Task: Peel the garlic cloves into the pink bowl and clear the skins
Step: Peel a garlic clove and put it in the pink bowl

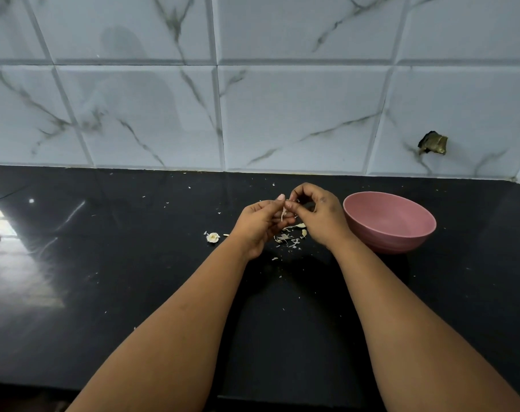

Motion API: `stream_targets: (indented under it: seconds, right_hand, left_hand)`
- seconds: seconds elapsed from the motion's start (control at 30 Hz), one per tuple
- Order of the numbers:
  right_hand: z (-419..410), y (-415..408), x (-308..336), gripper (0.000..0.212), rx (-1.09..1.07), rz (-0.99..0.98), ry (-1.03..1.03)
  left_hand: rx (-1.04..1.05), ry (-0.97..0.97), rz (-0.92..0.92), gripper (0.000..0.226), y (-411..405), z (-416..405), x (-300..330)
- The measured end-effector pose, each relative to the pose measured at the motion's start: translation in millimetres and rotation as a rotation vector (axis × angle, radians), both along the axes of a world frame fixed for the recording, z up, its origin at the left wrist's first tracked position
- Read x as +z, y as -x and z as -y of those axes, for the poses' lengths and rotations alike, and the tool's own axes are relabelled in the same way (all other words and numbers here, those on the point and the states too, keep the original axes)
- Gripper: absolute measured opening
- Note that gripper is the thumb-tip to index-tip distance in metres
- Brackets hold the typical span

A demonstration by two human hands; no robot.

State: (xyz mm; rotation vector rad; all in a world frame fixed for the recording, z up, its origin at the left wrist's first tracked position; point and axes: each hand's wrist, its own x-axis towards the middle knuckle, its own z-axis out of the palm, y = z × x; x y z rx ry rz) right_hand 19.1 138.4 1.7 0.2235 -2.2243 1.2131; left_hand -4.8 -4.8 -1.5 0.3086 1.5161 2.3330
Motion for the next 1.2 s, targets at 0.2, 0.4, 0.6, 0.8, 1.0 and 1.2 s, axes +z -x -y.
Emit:
stream_targets:
  seconds: [0.2,0.4,0.6,0.8,1.0,1.2]
  right_hand:
    - [3,-1,-2,0.017,0.008,0.032,0.044]
    - [0,0,1,0.03,-0.1,0.039,0.188]
    - [-1,-1,0,0.009,-0.173,0.137,-0.034]
    - [0,-4,-2,0.003,-0.175,0.268,-0.192]
    - [5,0,3,0.01,-0.142,0.082,0.086]
    - [12,3,-6,0.017,-0.054,0.115,0.151]
  left_hand:
    - [0.067,-0.082,0.023,0.013,5,3,-1]
    - [0.152,-0.109,0.01,0.016,13,5,-4]
    - [0.158,-0.055,-0.067,0.012,13,4,-7]
    - [0.268,0.17,-0.207,0.011,13,1,-12]
    - [0.296,0.312,-0.334,0.011,12,-4,-16]
    - [0.362,0.467,-0.465,0.014,10,-5,-16]
